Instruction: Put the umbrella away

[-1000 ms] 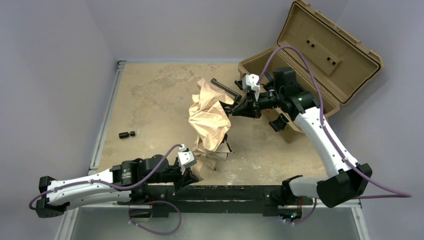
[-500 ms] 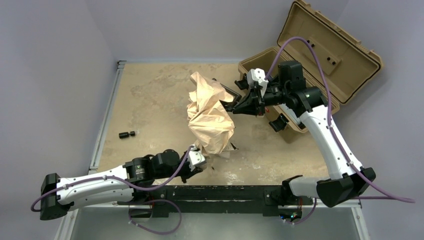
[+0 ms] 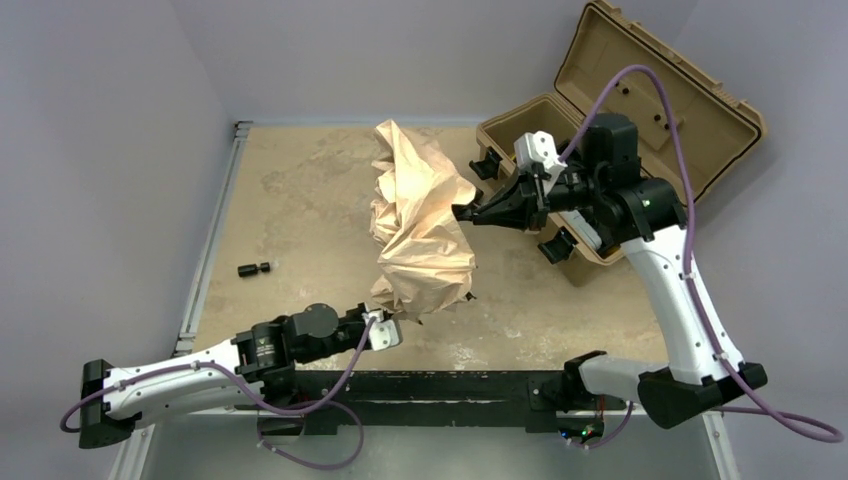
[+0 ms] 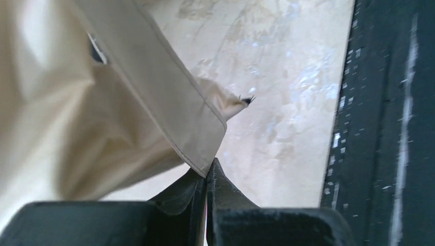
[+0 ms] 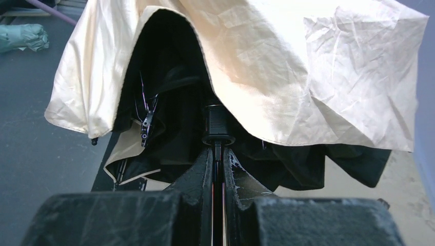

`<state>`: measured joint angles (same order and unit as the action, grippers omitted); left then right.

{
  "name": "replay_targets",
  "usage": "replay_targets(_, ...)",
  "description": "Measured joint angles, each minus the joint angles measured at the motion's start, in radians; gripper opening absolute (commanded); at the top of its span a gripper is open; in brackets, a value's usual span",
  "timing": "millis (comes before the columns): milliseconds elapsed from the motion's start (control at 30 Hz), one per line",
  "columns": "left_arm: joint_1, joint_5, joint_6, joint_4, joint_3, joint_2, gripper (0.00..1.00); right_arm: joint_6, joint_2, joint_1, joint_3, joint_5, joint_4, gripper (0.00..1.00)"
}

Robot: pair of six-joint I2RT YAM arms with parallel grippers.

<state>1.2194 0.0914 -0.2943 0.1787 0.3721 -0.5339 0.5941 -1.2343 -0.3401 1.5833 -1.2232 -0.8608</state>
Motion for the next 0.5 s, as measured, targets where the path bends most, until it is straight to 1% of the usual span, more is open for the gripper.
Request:
replay_targets(133, -0.005, 0.064, -0.117, 0.029, 0.019, 0.009, 0.00, -0.011, 0.040, 0.000, 0.034, 0.001, -0.008, 0.00)
replay_targets(333, -0.022, 0.135, -0.232, 0.035, 0.028, 0.034, 0.00, -0.005, 0.087, 0.000, 0.027, 0.002, -0.048, 0.00)
replay_targets(500, -0.063, 0.142, -0.303, -0.032, 0.022, 0.007, 0.00, 0.044, 0.102, -0.023, -0.027, 0.009, -0.115, 0.00)
